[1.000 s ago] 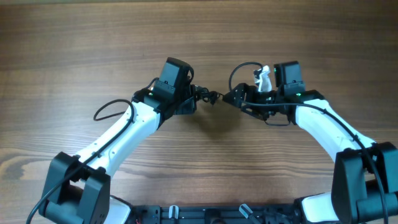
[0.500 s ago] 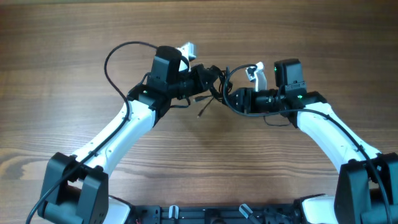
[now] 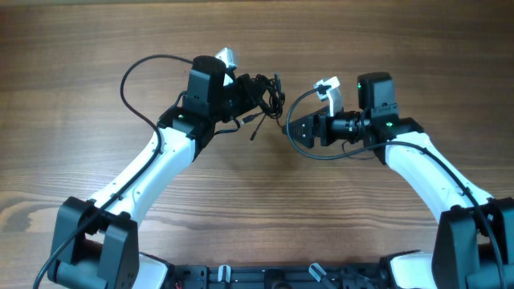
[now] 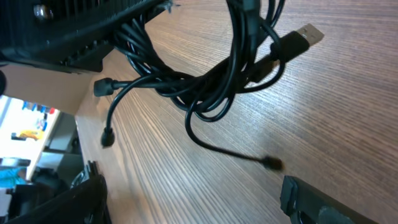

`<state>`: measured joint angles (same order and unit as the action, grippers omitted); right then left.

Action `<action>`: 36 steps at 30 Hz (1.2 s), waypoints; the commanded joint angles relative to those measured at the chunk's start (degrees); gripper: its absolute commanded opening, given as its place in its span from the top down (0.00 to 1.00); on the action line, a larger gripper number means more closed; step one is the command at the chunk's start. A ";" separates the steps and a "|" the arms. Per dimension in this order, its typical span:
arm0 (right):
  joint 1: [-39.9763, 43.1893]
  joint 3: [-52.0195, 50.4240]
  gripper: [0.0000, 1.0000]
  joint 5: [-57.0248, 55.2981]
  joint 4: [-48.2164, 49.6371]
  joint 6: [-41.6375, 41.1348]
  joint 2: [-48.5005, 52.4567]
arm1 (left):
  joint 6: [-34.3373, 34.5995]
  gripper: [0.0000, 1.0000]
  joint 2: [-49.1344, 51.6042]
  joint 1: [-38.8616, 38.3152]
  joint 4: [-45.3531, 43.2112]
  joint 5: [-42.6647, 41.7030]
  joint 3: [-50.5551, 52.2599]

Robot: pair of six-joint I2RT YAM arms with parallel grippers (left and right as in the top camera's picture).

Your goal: Untangle cables

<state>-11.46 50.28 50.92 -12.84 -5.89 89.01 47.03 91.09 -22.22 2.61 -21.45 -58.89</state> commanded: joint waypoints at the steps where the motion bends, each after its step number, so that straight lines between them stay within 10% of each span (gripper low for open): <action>1: -2.25 0.26 0.08 -3.87 2.43 -6.12 -0.22 | 15.43 0.96 -0.96 -1.53 -1.53 0.55 -0.35; 7: -3.54 0.26 0.09 3.67 5.20 -11.54 0.02 | 19.89 0.96 -0.96 -6.29 -3.28 7.82 -0.35; 13: -3.48 0.26 0.09 6.47 6.54 -38.53 0.02 | 16.24 0.96 -0.96 -13.86 -1.60 26.95 -0.35; 21: -3.48 0.26 0.41 -5.14 5.99 -40.70 0.02 | 30.25 0.96 -0.96 -14.69 -1.79 26.36 -0.37; 26: -3.45 0.26 0.96 -3.78 2.32 -37.27 0.00 | 28.92 0.96 -0.96 -12.41 -1.27 26.05 -0.35; 36: 3.67 0.26 0.96 12.59 3.48 -24.17 0.00 | -17.20 0.96 -0.96 -9.53 1.05 8.79 -0.35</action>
<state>-9.50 50.15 58.76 -11.49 -32.34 89.01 43.22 91.09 -32.42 3.60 -6.13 -58.87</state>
